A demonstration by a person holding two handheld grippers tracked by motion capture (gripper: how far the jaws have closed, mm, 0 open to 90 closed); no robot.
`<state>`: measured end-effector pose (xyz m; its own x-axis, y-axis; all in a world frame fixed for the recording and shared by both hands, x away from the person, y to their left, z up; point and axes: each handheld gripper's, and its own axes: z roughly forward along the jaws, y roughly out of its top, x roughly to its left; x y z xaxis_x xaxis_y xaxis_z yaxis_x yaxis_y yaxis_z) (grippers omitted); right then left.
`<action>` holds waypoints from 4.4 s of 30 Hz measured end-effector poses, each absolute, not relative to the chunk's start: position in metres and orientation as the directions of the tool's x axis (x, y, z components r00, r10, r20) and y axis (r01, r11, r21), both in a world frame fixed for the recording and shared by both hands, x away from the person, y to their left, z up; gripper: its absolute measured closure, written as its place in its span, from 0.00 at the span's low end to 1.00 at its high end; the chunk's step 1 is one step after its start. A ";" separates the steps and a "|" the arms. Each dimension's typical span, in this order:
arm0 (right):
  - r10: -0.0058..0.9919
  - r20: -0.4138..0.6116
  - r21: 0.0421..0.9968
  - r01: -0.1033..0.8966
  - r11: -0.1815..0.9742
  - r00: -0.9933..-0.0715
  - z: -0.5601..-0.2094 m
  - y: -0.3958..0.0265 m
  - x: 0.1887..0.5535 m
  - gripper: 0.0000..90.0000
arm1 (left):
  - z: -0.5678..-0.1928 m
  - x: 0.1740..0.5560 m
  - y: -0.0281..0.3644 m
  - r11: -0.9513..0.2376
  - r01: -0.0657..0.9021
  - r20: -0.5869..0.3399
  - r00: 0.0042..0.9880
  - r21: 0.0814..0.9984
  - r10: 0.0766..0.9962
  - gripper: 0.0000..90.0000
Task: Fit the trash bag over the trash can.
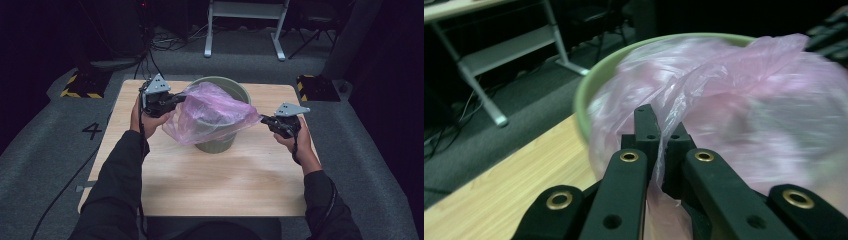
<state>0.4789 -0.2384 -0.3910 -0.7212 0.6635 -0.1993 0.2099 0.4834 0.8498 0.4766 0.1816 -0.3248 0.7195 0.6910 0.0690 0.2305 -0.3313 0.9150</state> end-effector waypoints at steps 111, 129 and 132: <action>0.559 -0.328 0.839 0.037 0.543 -0.762 -0.405 -0.217 0.470 1.00 | -0.401 0.525 0.199 -0.203 0.355 -0.162 0.769 0.912 0.618 1.00; 0.689 -0.253 0.858 0.172 0.485 -0.679 -0.416 -0.205 0.513 1.00 | -0.398 0.559 0.182 -0.214 0.383 -0.132 0.700 0.899 0.702 1.00; 0.701 -0.230 0.861 0.194 0.470 -0.675 -0.419 -0.204 0.519 1.00 | -0.402 0.561 0.182 -0.225 0.399 -0.131 0.692 0.889 0.710 1.00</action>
